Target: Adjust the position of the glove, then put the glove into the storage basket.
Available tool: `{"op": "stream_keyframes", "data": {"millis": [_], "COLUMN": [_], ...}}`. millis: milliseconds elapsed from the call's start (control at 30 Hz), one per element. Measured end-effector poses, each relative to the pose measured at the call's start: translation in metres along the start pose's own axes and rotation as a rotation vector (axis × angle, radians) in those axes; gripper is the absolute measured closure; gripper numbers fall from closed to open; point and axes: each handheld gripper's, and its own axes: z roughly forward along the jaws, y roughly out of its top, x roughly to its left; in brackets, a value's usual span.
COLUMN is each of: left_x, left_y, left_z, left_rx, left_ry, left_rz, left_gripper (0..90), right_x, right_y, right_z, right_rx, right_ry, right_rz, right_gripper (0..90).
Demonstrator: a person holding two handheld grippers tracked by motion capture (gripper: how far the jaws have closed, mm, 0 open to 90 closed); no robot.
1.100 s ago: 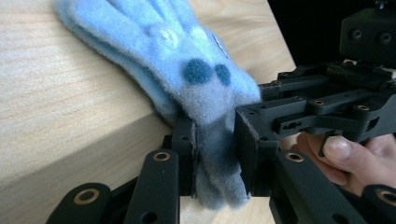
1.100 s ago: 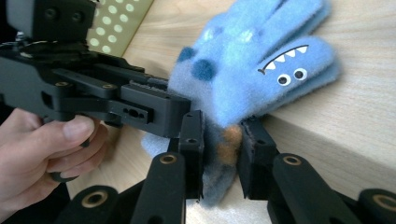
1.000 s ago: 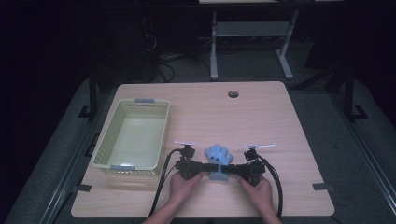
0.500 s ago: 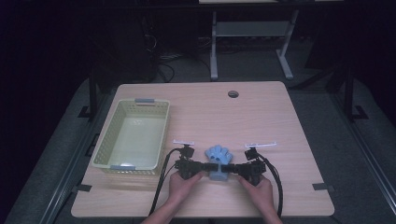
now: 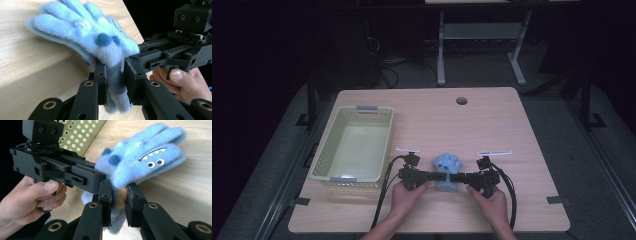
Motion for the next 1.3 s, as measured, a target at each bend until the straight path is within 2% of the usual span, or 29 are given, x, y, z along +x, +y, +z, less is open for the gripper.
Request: {"op": "stream_keyframes", "data": {"millis": [300, 667, 1000, 1300], "left_x": [-0.006, -0.015, -0.018, -0.02], "left_y": [0.002, 0.007, 0.01, 0.014], "left_z": [-0.003, -0.012, -0.014, -0.028], "left_rx": [-0.001, 0.0, -0.003, -0.031], "left_ry": [-0.011, 0.005, -0.001, -0.011], "left_rz": [0.02, 0.046, 0.048, 0.045], "left_gripper": [73.0, 73.0, 73.0, 72.9], "right_x": [0.005, 0.013, 0.016, 0.026], "right_y": [0.001, 0.008, 0.012, 0.023], "right_z": [-0.006, -0.008, -0.011, -0.009], "right_rx": [-0.005, -0.011, -0.002, -0.002], "right_ry": [0.006, 0.018, 0.015, 0.023], "right_rz": [0.0, -0.019, -0.021, -0.041], "right_gripper": [77.3, 77.4, 77.5, 77.6]}}
